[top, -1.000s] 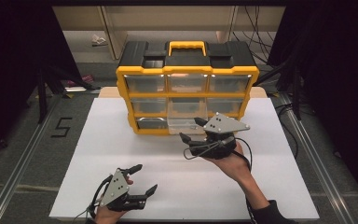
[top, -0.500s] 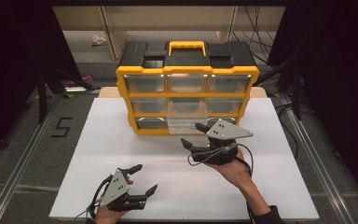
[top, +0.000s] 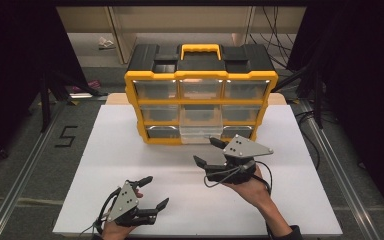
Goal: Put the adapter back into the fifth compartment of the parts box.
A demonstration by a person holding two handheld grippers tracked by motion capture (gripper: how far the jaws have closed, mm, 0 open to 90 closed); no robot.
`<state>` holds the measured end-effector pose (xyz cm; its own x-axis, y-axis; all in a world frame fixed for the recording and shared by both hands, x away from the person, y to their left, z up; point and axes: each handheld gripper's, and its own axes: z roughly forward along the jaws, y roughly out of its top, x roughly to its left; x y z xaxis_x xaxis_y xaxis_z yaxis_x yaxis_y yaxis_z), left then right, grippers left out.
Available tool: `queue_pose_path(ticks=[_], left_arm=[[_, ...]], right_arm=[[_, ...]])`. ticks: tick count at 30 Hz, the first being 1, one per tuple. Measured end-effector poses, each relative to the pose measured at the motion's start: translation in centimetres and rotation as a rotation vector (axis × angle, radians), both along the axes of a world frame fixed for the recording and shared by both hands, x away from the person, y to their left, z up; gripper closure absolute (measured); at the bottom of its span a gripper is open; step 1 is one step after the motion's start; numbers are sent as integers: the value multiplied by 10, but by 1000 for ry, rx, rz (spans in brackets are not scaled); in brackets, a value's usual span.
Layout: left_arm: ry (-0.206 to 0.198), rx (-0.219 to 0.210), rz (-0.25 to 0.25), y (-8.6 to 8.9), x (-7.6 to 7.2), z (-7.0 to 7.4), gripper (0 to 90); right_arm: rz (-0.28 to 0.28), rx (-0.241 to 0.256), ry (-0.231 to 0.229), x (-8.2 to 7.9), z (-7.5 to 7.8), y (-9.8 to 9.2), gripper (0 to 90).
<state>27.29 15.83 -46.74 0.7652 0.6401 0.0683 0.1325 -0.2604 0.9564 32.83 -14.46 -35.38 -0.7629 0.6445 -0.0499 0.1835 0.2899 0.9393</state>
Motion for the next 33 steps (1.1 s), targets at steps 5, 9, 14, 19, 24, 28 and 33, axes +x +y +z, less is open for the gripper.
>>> queue_pose_path(ticks=[5,9,14,19,24,28,33], left_arm=[[-1,1,-2,0,0,0,197],[-1,1,-2,0,0,0,197],[-2,0,-2,0,0,0,197],[-1,2,-2,0,0,0,198],[-2,-1,-2,0,-1,0,198],[-4,-2,0,0,-1,1,199],[-1,-9,-4,0,-1,1,200]], right_arm=[[6,3,-4,-3,-4,0,308],[10,2,-4,-6,-9,-1,308],[12,16,-6,-9,-14,-3,309],[18,25,-7,-12,-19,-6,309],[24,24,-3,-14,-24,-6,308],[25,18,1,-16,-29,-7,308],[23,14,6,-17,-33,-10,308]])
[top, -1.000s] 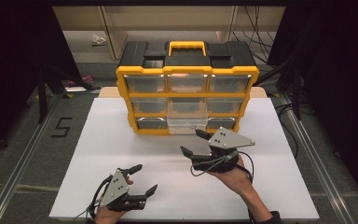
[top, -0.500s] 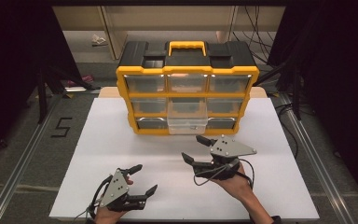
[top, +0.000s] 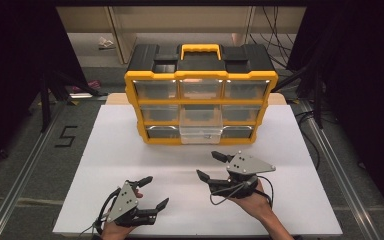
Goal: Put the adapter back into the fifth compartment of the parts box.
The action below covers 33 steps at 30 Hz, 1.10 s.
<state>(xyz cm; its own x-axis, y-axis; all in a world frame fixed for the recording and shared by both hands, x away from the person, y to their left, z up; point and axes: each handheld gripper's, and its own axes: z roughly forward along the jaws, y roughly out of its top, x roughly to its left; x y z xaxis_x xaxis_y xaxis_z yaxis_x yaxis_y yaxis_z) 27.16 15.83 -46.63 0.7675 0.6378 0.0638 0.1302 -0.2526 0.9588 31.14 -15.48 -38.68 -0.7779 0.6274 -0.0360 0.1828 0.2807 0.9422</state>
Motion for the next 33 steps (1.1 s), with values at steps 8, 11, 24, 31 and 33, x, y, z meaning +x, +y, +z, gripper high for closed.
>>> queue_pose_path(ticks=[8,11,24,31,33], left_arm=[[2,-10,-1,0,0,0,200],[2,-8,-1,0,0,0,200],[2,-11,-1,0,0,0,200],[1,-9,0,0,-1,1,200],[0,-9,1,1,-1,1,200]], right_arm=[[0,33,-5,-4,-1,-9,308],[-2,46,-8,-6,0,-12,308],[-10,57,-11,-12,-6,-19,303],[-17,68,-14,-18,-10,-25,302],[-21,69,-15,-19,-13,-27,302]])
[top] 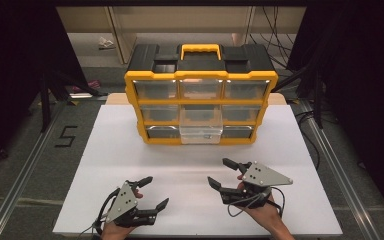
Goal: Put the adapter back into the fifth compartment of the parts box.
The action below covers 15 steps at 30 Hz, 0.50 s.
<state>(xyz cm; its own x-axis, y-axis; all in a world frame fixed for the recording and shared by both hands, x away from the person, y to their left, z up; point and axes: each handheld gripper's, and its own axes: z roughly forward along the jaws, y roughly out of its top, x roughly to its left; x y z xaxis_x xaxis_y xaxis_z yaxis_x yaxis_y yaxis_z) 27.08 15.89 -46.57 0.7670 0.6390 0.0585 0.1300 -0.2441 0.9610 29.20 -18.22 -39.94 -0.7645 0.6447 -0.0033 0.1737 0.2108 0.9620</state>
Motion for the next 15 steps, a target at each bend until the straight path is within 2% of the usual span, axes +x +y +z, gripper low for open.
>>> queue_pose_path(ticks=[15], left_arm=[[2,1,2,1,0,0,199]], right_arm=[[-17,19,-2,-7,-9,-9,303]])
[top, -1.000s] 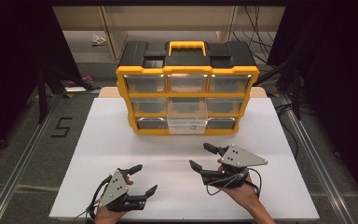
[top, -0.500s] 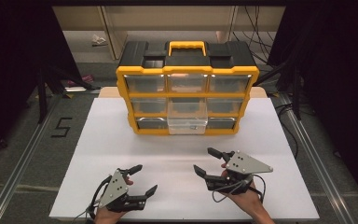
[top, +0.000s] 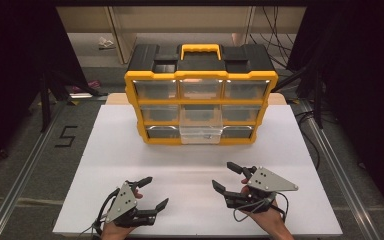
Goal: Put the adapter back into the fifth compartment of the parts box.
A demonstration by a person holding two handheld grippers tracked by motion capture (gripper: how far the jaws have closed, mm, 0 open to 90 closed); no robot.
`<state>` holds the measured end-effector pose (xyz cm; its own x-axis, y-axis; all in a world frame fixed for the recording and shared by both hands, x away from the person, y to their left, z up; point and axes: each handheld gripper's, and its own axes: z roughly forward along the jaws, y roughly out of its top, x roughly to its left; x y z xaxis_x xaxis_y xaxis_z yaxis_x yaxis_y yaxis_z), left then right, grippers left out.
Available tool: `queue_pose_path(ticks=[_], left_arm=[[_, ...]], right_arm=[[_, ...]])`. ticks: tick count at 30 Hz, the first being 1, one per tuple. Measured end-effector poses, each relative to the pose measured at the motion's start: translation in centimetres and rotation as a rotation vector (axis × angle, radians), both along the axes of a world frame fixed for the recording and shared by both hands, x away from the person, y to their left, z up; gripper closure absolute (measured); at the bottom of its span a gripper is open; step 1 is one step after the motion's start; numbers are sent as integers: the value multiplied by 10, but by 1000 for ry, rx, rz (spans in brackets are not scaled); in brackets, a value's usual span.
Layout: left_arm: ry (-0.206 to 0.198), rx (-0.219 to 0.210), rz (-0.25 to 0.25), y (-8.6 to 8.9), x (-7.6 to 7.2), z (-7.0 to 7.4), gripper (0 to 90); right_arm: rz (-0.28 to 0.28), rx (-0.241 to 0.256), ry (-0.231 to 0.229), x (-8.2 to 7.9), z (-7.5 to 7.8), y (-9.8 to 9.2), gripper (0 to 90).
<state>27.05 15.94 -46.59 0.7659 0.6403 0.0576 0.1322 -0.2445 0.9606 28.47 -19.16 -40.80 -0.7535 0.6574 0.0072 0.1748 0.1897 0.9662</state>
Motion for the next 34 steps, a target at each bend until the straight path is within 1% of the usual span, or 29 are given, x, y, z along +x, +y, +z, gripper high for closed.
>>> queue_pose_path(ticks=[14,22,26,34], left_arm=[[0,-1,-2,0,0,0,199],[1,1,-1,0,0,0,198],[2,1,-2,0,0,0,199],[1,3,-2,0,0,0,198]], right_arm=[[-16,19,2,-9,-11,-9,299],[-26,26,6,-16,-15,-16,267],[-30,20,8,-19,-18,-18,256],[-39,22,-5,-19,-19,-19,249]])
